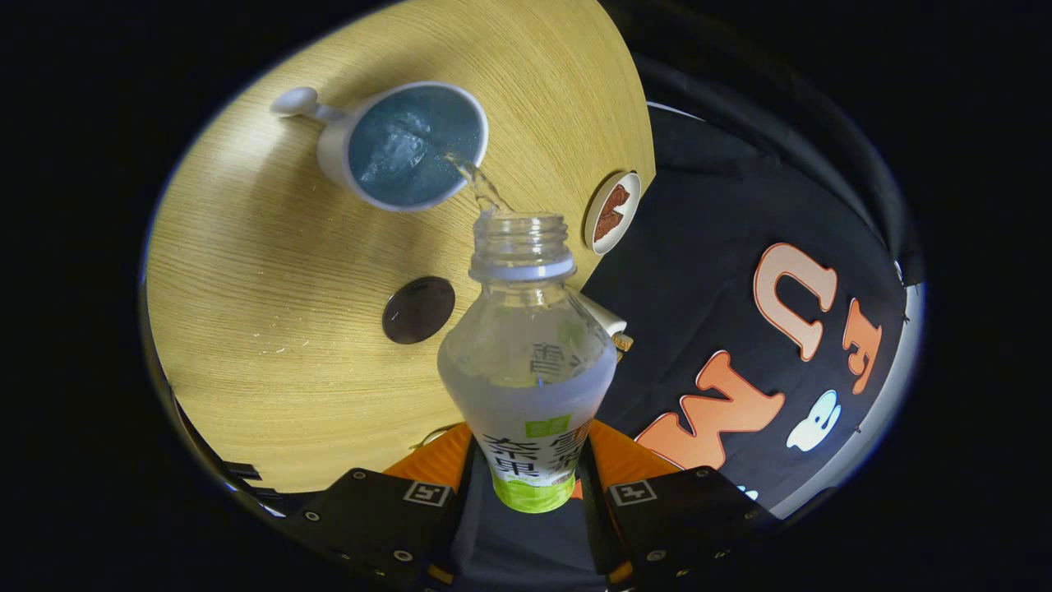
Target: Take the bottle from table, then pour the juice into the cup, finally place the bottle on the coaster
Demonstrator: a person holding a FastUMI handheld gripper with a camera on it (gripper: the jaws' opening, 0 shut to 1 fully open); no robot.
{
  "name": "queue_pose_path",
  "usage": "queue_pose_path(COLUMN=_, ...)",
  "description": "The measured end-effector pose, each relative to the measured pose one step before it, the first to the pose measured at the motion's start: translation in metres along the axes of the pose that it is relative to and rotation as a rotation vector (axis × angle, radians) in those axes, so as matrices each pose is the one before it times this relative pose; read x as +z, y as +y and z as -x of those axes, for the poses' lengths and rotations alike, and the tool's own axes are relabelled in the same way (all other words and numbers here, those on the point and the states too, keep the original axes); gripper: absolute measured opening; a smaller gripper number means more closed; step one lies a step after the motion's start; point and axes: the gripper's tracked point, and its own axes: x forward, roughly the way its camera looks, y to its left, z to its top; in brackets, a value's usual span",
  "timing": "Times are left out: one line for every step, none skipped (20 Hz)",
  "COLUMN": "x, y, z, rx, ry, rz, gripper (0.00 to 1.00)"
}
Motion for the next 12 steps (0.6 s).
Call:
queue_pose_path(x=-0.00025, y=-0.00101, z=0.00025, rx=0.00171, ry=-0.00038, rz=0.00616, gripper=0.56)
queue_pose_path(x=0.00056, y=-0.00069, z=0.00016, rx=0.00235, ry=-0.00183, rz=0.00606, gripper=0.55)
queue_pose_path(x=0.00093, y=-0.00069, z=0.00021, rx=0.00294, ry=-0.00191, rz=0.00521, gripper=0.55)
queue_pose_path(x=-0.00078, y=0.00008, z=-0.00073, rx=0.00154, ry=-0.00119, rz=0.00470, gripper=0.55)
queue_pose_path(x=0.00054, y=-0.00065, z=0.00021, rx=-0.00014, ry=-0.00165, rz=0.00765, gripper=0.55)
queue_pose_path(x=0.00014, y=-0.00136, z=-0.00051, rx=-0.00065, ry=-0.00066, rz=0.00978, gripper=0.55)
queue_pose_path(x=0.00149, y=-0.00168, z=0.00074, rx=-0.00269, ry=0.00000, rz=0.01105, gripper=0.55)
queue_pose_path(x=0.00049, y=-0.00136, z=0.00052, rx=-0.00248, ry=-0.00030, rz=0.00788, gripper=0.55)
queue_pose_path(x=0.00033, y=0.00025, z=-0.00027, rx=0.00341, ry=-0.00207, rz=0.00299, gripper=0.55)
queue_pose_path(x=-0.00035, y=-0.00006, z=-0.00084, rx=0.00386, ry=0.00083, rz=0.00146, gripper=0.55)
queue_pose_path(x=-0.00140, y=-0.00065, z=-0.00040, rx=0.00098, ry=0.00129, rz=0.00326, gripper=0.55)
queue_pose_path(x=0.00033, y=-0.00069, z=0.00066, rx=0.00022, ry=0.00138, rz=0.00500, gripper=0.55)
